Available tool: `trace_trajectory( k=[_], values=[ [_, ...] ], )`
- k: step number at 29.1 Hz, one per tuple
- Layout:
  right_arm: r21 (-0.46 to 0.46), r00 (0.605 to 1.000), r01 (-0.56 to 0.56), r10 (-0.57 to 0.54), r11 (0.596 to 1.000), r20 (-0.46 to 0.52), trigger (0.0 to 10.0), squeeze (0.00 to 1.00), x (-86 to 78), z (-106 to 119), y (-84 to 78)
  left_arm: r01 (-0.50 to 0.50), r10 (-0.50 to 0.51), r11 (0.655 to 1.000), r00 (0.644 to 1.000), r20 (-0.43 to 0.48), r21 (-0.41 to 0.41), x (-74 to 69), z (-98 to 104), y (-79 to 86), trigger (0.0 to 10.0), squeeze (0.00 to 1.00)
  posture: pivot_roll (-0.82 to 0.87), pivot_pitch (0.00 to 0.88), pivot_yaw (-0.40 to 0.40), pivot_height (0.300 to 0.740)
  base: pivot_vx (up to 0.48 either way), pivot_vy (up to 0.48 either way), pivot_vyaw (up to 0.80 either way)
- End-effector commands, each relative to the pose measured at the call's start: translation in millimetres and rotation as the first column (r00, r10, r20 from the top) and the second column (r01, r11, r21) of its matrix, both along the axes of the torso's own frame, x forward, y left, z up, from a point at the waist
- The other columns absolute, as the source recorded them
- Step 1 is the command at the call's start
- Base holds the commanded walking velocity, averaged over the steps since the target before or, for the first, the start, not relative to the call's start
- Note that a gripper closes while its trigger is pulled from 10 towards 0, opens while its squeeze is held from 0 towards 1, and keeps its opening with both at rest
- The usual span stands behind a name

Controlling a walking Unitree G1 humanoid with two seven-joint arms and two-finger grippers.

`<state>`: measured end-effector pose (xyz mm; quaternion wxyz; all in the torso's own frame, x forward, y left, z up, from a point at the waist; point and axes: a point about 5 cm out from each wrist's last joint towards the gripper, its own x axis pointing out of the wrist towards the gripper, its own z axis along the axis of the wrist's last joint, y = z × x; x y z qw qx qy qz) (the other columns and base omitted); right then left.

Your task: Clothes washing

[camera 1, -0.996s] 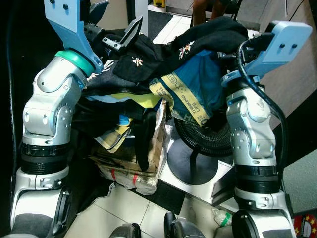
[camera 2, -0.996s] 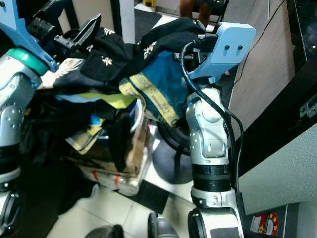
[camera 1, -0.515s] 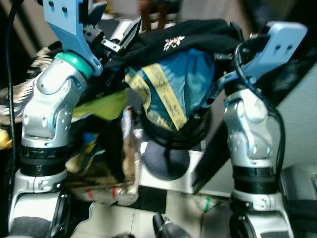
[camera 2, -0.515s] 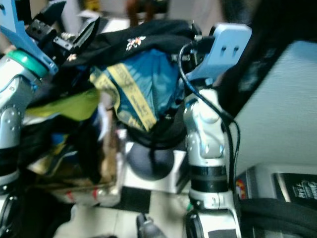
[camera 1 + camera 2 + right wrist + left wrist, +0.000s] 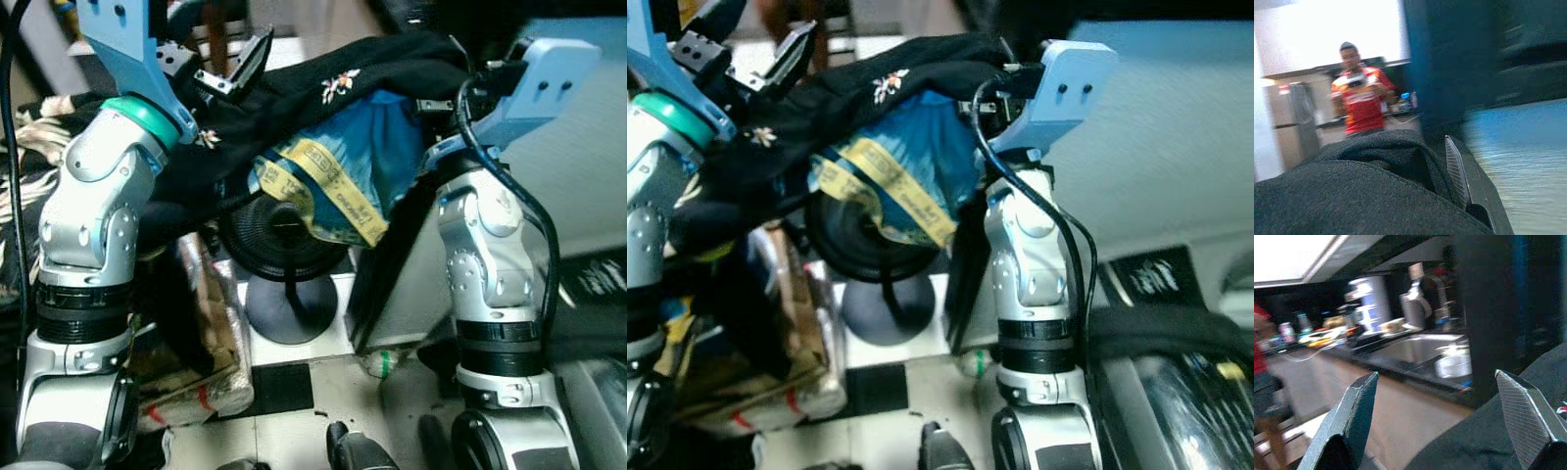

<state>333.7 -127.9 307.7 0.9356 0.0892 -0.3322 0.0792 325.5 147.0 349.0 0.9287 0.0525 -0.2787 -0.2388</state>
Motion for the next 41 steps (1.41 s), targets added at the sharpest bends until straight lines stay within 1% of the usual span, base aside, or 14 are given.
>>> trace_trajectory(
  k=[1,12,23,41],
  values=[
    [0.015,1.000,0.011,-0.011,1.000,0.023,10.0,0.00,-2.3,3.6,-2.2,-0.006,0.006,1.000,1.000,0.007,0.014,-0.4,0.5,1.0,10.0,0.00,0.05,0.075,0.073,0.740,0.000,0.000,-0.80],
    [0.019,0.999,0.006,-0.007,1.000,0.032,10.0,0.00,-2.6,6.2,-0.6,-0.004,0.004,1.000,1.000,0.009,0.015,-0.7,1.6,0.1,10.0,0.00,0.05,0.075,0.076,0.740,0.000,0.000,-0.80],
    [0.020,0.998,-0.010,0.009,1.000,0.058,10.0,0.00,-2.8,13.6,3.3,-0.005,0.004,1.000,1.000,0.009,0.015,-0.8,1.2,-0.3,10.0,0.00,0.05,0.069,0.071,0.740,0.000,0.000,-0.80],
    [0.013,0.998,-0.023,0.022,1.000,0.064,10.0,0.00,-2.0,15.4,6.3,-0.010,0.010,1.000,1.000,0.008,0.014,-0.7,-0.8,0.4,10.0,0.00,0.05,0.063,0.065,0.740,0.000,0.000,-0.80]
  ],
)
